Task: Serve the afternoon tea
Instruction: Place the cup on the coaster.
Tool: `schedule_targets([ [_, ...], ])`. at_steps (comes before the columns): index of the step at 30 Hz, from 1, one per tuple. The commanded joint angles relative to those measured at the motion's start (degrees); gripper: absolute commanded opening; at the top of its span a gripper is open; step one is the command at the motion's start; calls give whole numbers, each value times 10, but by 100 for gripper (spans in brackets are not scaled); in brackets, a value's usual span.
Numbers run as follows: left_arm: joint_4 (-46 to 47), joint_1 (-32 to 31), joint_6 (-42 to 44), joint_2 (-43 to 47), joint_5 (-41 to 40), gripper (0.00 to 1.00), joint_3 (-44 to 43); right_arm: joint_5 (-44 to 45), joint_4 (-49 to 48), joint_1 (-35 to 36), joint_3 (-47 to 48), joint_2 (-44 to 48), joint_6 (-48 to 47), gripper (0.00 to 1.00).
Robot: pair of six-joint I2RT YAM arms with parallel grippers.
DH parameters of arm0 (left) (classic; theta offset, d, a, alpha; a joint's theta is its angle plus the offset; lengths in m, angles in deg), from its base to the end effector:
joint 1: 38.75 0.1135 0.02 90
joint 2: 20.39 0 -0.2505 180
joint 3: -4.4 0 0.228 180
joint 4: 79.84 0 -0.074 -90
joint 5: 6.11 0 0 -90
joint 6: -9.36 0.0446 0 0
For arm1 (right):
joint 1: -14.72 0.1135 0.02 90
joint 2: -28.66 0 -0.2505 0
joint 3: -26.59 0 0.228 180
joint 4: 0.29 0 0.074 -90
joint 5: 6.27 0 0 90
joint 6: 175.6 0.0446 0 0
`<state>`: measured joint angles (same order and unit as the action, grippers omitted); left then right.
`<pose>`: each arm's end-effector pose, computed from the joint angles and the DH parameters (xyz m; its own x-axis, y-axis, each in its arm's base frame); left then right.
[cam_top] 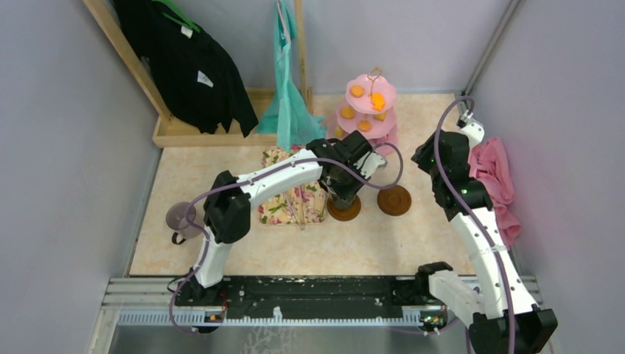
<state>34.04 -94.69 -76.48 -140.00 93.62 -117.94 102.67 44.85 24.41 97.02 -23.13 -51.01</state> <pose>0.2314 -0.3558 0.2367 -0.4371 0.7742 -0.4577 0.8930 0.4343 -0.1182 0.1849 0.0169 0.3314 -0.2899 0.4952 -0.8190 0.3543 0.8504 0.3888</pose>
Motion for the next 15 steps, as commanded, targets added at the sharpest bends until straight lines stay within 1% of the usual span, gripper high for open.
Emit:
schedule_targets([
  [1,0,-3,11,-3,7,0,-36,-10,-37,-8,2,1,-6,39],
  [15,-15,-17,9,-31,-20,0,-60,-31,-49,-20,-11,2,-8,39],
])
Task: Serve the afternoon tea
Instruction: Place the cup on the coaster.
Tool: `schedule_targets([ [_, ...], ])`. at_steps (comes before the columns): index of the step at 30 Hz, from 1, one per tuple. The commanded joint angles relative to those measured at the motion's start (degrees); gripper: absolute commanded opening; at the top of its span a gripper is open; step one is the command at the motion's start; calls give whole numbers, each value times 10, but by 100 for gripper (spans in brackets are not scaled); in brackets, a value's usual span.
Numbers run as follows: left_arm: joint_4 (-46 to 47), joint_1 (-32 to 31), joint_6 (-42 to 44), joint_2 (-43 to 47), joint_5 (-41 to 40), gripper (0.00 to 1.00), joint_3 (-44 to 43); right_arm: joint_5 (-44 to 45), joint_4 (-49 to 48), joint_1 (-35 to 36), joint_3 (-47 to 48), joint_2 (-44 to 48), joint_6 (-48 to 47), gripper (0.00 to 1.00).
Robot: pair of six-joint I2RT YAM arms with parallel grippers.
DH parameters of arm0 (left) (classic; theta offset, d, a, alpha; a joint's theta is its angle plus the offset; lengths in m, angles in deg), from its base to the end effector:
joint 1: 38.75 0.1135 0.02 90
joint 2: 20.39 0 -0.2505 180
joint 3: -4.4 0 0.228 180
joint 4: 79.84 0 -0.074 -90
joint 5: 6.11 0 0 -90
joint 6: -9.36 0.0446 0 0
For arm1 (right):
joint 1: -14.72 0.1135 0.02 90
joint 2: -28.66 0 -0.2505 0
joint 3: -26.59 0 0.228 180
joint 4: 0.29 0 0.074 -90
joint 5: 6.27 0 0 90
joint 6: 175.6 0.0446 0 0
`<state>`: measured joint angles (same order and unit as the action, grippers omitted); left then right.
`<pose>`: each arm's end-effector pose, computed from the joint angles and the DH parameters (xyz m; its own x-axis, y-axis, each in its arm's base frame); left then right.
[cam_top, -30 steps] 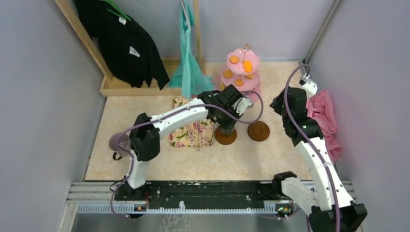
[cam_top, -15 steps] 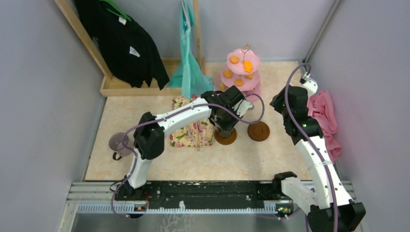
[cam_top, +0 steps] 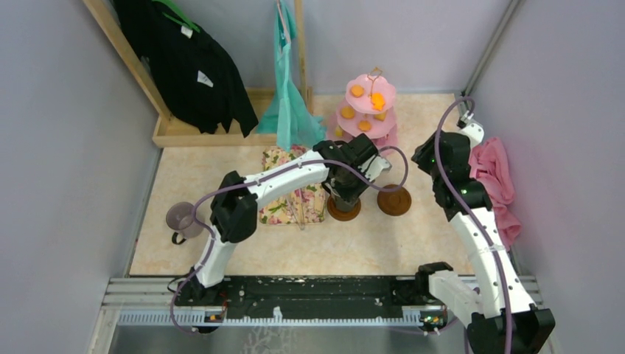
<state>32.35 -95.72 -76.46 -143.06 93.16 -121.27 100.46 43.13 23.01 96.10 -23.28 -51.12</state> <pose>0.2301 -0.3671 0.2295 -0.4289 0.7917 -0.4351 0.8985 0.4239 -0.1144 0.1879 0.0144 0.3287 -0.2887 0.5058 -0.8129 0.3418 0.8476 0.4060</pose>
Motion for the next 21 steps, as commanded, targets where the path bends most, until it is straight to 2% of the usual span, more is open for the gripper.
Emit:
schedule_targets([
  [1,3,-7,8,-1,-21,0,-26,-9,-32,-6,-2,4,-7,39],
  [19,34,-38,-10,8,-100,0,29,-24,-34,-16,-10,14,-10,39],
  [21,38,-40,-16,13,-100,6,40,-24,-35,-16,-12,14,-11,39],
])
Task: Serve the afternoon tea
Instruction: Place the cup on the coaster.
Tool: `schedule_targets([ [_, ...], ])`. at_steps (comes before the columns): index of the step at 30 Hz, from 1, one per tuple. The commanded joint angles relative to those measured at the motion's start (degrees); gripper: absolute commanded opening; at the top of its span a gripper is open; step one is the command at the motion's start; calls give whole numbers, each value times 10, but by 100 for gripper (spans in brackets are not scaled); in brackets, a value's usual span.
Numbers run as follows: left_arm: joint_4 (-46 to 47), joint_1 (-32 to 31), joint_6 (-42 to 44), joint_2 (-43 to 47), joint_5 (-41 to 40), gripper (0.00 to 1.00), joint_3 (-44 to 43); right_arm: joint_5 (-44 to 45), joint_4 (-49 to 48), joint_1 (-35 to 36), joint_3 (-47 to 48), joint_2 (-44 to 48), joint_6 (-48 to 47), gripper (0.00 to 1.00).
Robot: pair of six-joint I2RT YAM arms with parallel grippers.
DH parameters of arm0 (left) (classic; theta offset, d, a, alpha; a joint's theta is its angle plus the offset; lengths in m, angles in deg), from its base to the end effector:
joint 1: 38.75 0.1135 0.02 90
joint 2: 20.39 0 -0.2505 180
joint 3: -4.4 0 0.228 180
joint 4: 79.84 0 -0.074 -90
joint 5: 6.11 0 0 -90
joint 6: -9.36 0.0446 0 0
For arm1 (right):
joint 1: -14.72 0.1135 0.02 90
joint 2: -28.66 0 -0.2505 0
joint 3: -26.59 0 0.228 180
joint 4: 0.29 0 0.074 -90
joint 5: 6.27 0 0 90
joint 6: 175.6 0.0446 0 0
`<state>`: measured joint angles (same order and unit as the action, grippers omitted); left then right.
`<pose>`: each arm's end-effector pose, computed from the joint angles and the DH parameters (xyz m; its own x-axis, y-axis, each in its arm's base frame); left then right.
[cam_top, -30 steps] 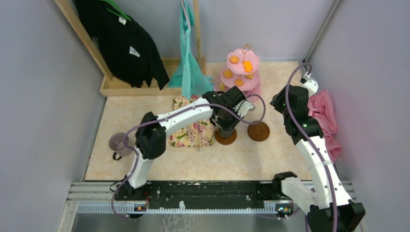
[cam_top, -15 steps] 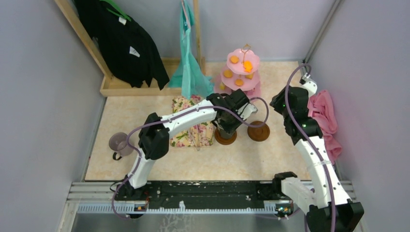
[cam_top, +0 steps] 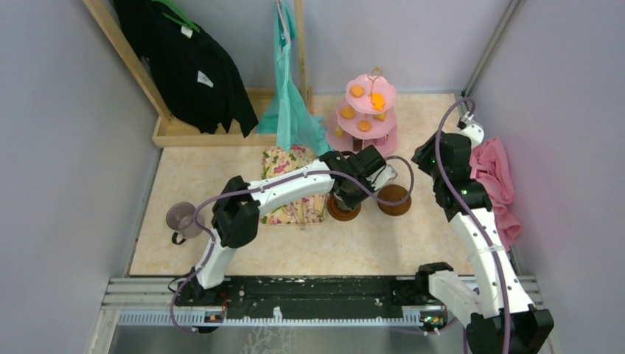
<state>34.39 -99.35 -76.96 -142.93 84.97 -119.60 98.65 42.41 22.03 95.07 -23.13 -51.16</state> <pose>0.2124 -0.3786 0.2236 -0.3853 0.8145 -0.4337 0.9017 0.4323 0.0109 0.1886 0.0126 0.3245 -0.2985 0.5127 -0.8050 0.3339 0.8463 0.4151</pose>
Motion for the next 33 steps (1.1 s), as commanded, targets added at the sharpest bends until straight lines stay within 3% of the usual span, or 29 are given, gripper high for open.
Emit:
schedule_targets([
  [1,21,-4,-13,16,-19,8,32,-6,-27,-6,-2,13,-10,39],
  [22,42,-5,-28,57,-36,42,76,-14,-26,-6,4,12,-9,39],
  [33,31,-5,-20,51,-56,45,32,-12,-20,-6,12,12,-13,39],
])
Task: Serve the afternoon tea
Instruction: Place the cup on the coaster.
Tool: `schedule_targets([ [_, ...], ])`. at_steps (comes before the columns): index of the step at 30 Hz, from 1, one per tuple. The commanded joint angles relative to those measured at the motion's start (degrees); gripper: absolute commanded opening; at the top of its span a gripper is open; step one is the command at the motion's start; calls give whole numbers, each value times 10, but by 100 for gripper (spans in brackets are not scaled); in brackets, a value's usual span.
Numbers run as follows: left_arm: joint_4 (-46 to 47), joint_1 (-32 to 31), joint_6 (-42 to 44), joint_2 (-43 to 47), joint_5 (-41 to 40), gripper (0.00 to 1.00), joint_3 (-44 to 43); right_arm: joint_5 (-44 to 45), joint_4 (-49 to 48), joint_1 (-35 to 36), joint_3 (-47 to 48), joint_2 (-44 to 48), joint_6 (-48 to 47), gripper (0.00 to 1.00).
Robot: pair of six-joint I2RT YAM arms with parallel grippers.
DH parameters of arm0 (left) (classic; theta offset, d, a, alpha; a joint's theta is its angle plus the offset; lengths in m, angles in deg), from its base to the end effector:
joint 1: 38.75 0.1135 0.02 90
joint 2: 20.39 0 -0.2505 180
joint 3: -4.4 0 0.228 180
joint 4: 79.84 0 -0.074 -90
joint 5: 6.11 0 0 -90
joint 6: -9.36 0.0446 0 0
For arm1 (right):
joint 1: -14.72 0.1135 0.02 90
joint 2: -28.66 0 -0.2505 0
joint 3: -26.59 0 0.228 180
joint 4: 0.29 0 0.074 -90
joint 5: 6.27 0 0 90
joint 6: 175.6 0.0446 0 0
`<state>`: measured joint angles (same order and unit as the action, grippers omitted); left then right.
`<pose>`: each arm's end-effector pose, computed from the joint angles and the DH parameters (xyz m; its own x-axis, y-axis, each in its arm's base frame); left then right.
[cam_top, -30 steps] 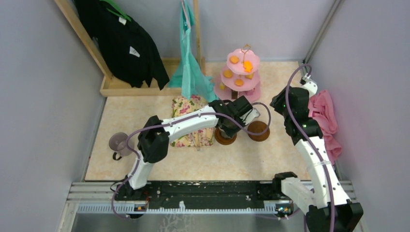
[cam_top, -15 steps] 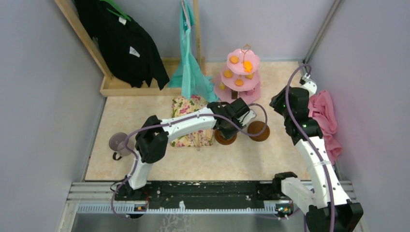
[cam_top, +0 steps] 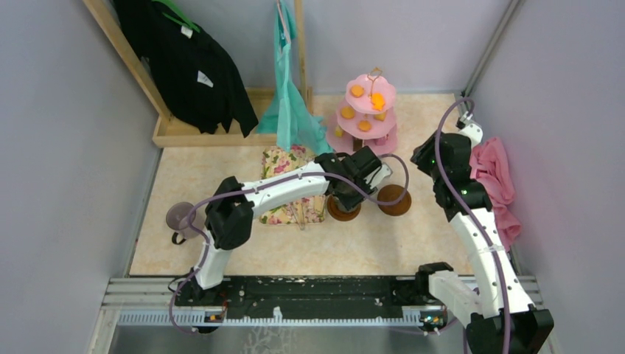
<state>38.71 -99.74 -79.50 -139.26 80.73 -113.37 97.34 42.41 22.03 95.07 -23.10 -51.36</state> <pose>0.2076 -0.3692 0.2233 -0.4131 0.7860 -0.4599 0.8693 0.4909 0.0581 0.1886 0.0136 0.3244 -0.3107 0.5115 -0.8011 0.3157 0.8506 0.4206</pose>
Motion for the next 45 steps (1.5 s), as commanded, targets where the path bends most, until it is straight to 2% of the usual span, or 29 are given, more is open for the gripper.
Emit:
schedule_targets([
  [1,-14,-1,6,12,-15,44,-33,1,-19,-5,13,11,-11,39],
  [2,-16,-1,8,11,-14,41,-35,1,-20,-5,13,11,-11,39],
  [3,-17,-1,8,10,-14,33,-37,1,-20,-5,13,12,-11,39],
  [4,-19,0,9,10,-13,20,-38,0,-20,-5,13,12,-11,39],
  [5,-20,-1,10,9,-14,13,-39,0,-19,-6,13,13,-10,39],
  [6,-21,-1,11,8,-15,11,-40,-1,-19,-6,13,13,-11,39],
  [14,-40,-1,18,-1,-22,7,-59,-1,-20,-5,11,17,-10,39],
  [28,-45,-1,11,7,14,0,-78,-2,-14,-5,11,25,-10,39],
  [45,-38,-2,3,1,23,7,-50,11,-10,-6,5,27,-12,39],
])
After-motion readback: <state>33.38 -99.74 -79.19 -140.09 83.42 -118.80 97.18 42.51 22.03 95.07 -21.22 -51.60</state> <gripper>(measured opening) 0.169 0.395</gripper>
